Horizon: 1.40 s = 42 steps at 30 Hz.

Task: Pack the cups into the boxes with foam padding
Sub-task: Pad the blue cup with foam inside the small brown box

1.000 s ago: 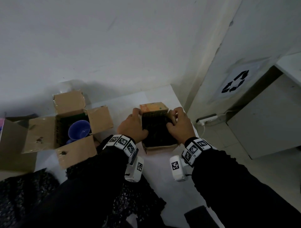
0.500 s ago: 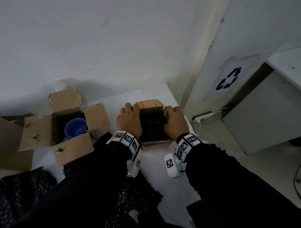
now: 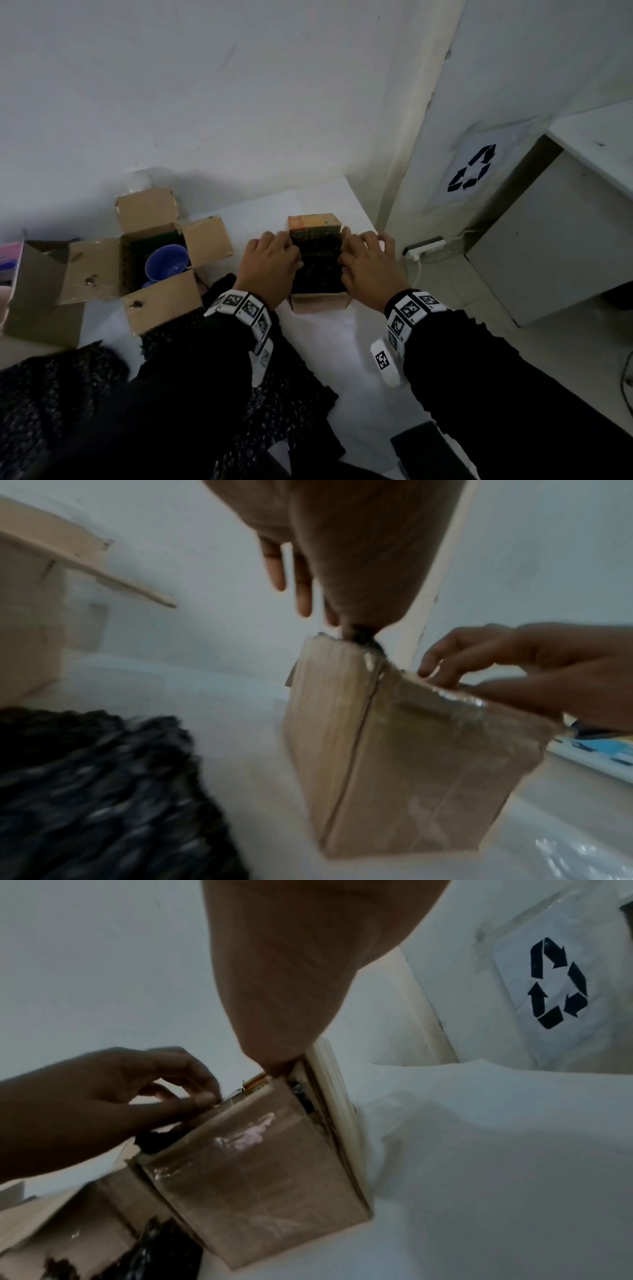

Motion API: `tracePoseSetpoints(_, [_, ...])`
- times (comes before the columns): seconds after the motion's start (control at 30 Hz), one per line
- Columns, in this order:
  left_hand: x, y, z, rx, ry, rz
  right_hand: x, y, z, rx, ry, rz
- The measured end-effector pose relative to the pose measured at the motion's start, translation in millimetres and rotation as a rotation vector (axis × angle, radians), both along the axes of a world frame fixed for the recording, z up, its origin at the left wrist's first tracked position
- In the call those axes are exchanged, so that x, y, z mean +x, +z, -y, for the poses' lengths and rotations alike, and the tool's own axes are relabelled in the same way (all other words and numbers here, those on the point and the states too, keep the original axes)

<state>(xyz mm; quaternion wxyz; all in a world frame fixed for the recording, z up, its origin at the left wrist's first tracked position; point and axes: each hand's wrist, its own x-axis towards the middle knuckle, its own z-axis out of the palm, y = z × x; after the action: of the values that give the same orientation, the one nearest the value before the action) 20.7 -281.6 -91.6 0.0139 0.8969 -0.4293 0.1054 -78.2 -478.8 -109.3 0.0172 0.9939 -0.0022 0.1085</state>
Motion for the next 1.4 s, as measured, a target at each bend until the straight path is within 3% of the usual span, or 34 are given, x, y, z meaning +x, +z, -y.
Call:
tracePoseSetpoints(0.07, [-9,-5,-12,-0.043,-0.156,0.013,-11,-1,-1,0.04,0.09,0.065])
tracePoseSetpoints(0.2, [-17,-6,-29,0.123,-0.262,0.02,-28,-6,-1,0.014,0.177,-0.002])
tracePoseSetpoints(0.33, [-22,-7,-26,0.139,-0.231,0.083,-27,-13,-8,-0.101,0.142,-0.047])
tracePoseSetpoints(0.5, [-35,-17,-25,0.066,-0.16,0.184,-31,-15,-15,-0.055,0.127,0.013])
tracePoseSetpoints(0.67, [-46,-18,-18,0.079,-0.075,0.167,-27,-11,-14,-0.076,0.164,0.028])
tracePoseSetpoints(0.77, [-42,-19,-19,0.13,-0.048,0.108,-20,-14,-9,-0.076,0.215,-0.088])
tracePoseSetpoints(0.83, [-37,-21,-20,0.095,-0.043,0.039,-12,-9,-1,0.11,0.243,-0.165])
tracePoseSetpoints(0.93, [-31,-22,-20,0.025,-0.044,-0.079,5,12,4,0.563,0.168,-0.227])
tracePoseSetpoints(1.03, [-27,-25,-19,-0.063,-0.1,-0.148,25,24,-2,0.808,0.12,-0.166])
tracePoseSetpoints(1.1, [-25,-29,-20,-0.107,-0.153,-0.141,40,23,-3,1.007,-0.008,-0.061])
tracePoseSetpoints(1.2, [-26,-31,-26,-0.175,-0.141,-0.066,67,15,6,1.032,-0.311,0.029])
tracePoseSetpoints(1.27, [-28,-33,-29,-0.213,-0.116,-0.053,81,17,9,1.099,-0.476,-0.166])
tracePoseSetpoints(1.33, [-30,-34,-28,-0.219,-0.108,-0.093,94,18,8,1.151,-0.523,-0.386])
tracePoseSetpoints(1.4, [-28,-35,-26,-0.212,-0.102,-0.122,104,26,5,1.105,-0.442,-0.428])
